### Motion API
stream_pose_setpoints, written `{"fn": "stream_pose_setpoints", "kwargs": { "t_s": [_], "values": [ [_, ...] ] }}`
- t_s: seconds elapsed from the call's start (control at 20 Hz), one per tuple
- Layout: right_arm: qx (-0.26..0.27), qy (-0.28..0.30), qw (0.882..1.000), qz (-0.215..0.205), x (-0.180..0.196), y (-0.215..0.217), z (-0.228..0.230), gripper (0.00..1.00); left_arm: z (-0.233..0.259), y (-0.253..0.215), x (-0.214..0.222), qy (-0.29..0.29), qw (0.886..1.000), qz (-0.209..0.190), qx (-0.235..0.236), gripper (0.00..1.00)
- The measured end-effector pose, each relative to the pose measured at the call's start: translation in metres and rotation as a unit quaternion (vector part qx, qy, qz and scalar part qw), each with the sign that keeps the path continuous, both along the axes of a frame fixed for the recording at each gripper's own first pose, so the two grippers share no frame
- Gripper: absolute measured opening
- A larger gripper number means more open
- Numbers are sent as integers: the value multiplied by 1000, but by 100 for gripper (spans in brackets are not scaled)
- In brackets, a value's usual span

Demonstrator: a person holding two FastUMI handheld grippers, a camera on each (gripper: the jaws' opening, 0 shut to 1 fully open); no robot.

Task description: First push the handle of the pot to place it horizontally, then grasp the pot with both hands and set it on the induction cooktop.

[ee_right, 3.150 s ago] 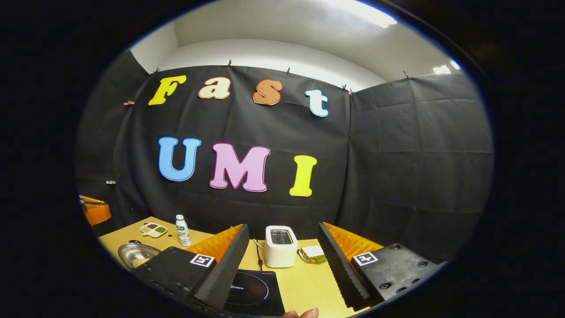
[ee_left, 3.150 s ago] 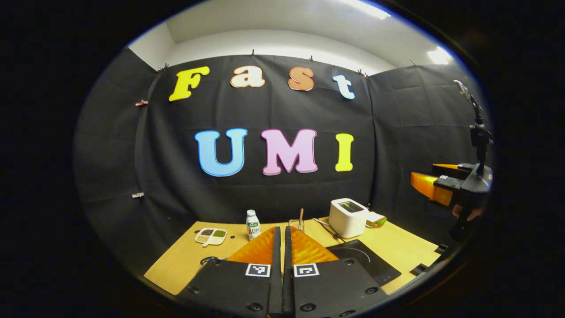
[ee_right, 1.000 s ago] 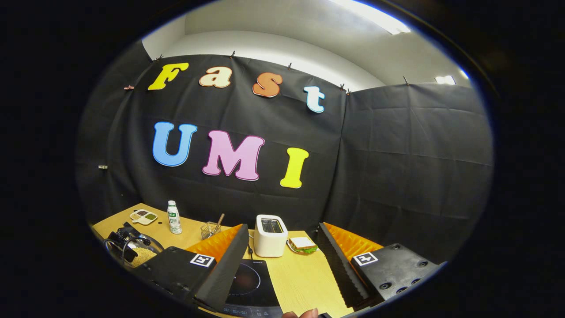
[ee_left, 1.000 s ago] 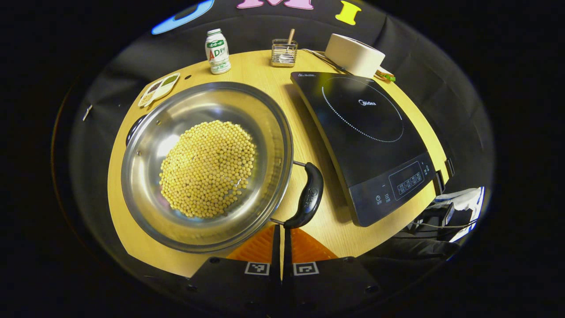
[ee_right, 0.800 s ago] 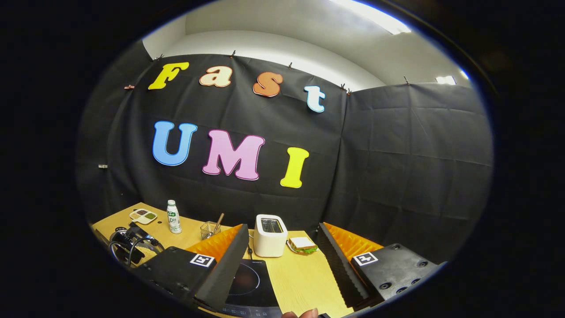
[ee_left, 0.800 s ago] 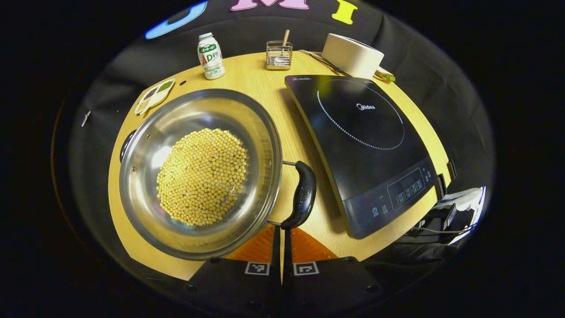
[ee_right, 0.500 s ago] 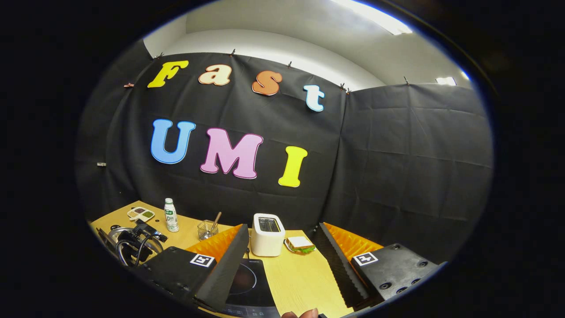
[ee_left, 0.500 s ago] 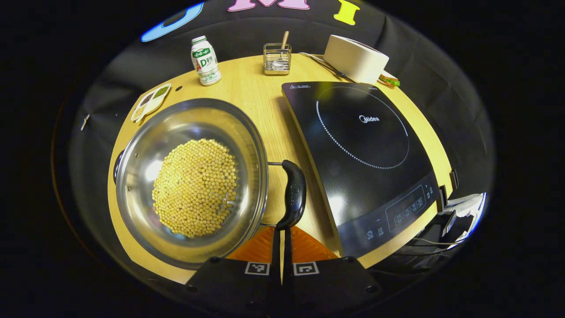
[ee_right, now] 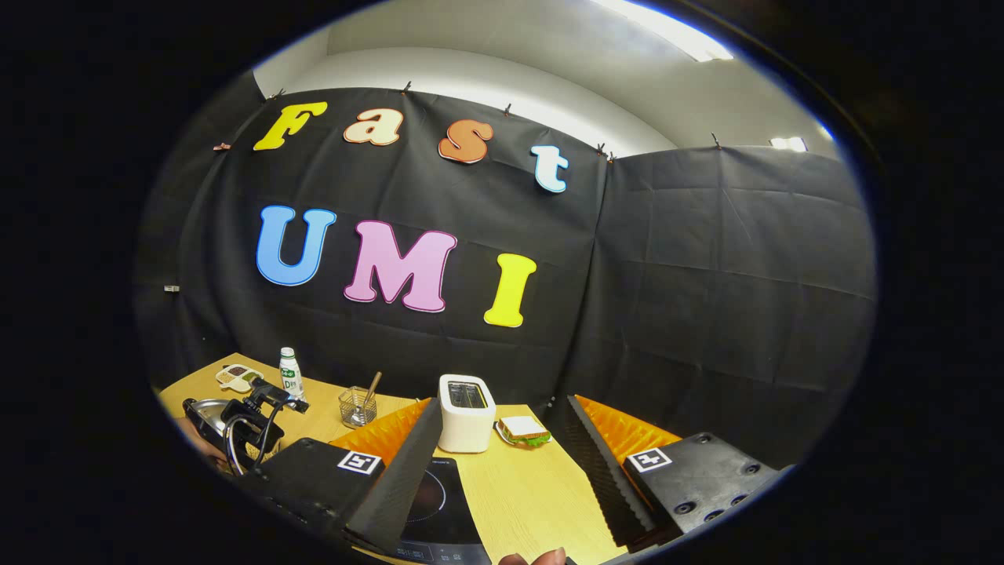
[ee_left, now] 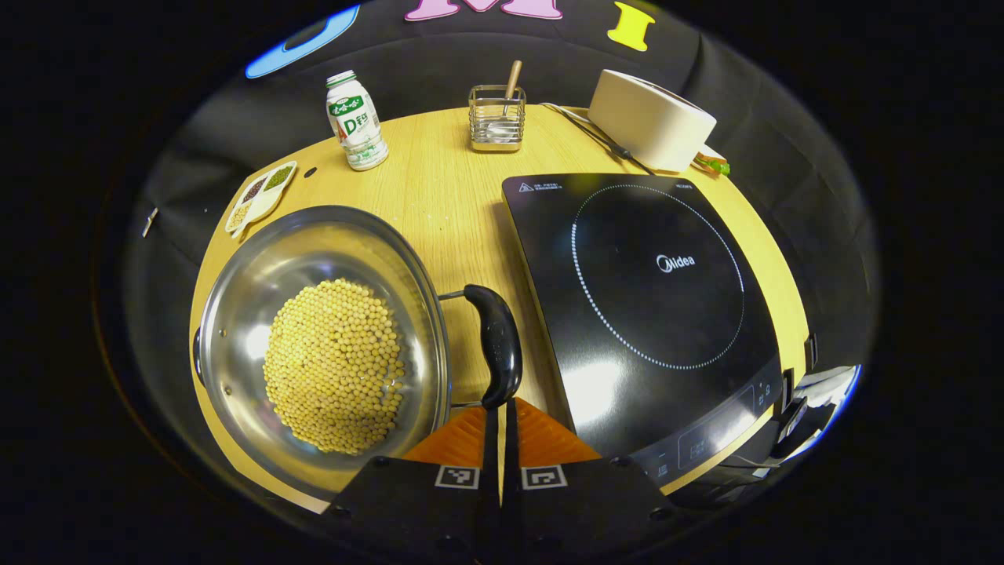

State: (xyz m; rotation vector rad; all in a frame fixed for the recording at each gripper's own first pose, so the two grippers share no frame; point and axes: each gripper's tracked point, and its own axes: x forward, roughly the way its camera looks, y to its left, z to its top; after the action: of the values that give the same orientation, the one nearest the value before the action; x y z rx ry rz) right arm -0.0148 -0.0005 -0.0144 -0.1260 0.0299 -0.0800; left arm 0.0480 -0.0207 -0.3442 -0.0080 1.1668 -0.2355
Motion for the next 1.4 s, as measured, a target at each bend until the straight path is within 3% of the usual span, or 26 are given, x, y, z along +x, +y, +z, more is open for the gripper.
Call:
{"fn": "stream_pose_setpoints", "kwargs": {
  "t_s": [0.2,0.4,0.6,0.85,0.95,1.2,1.4],
  "values": [
    [-2,5,1000,-2,4,1,-3,98,4,1,1,-8,1000,6,-3,5],
    [-3,12,1000,2,8,7,-9,98,25,9,-6,-54,998,15,-4,5],
    [-2,16,1000,14,10,21,-10,98,66,13,-10,-121,991,24,-52,10],
    [10,29,998,63,11,61,-16,98,123,58,-1,-209,971,73,-87,78],
    [20,42,995,89,12,81,-23,98,135,90,2,-232,964,102,-76,97],
    [47,83,984,147,21,135,-48,98,121,168,-3,-236,958,159,-42,96],
    [73,121,973,183,27,180,-70,98,103,218,-10,-239,957,167,-14,96]
  ]
}}
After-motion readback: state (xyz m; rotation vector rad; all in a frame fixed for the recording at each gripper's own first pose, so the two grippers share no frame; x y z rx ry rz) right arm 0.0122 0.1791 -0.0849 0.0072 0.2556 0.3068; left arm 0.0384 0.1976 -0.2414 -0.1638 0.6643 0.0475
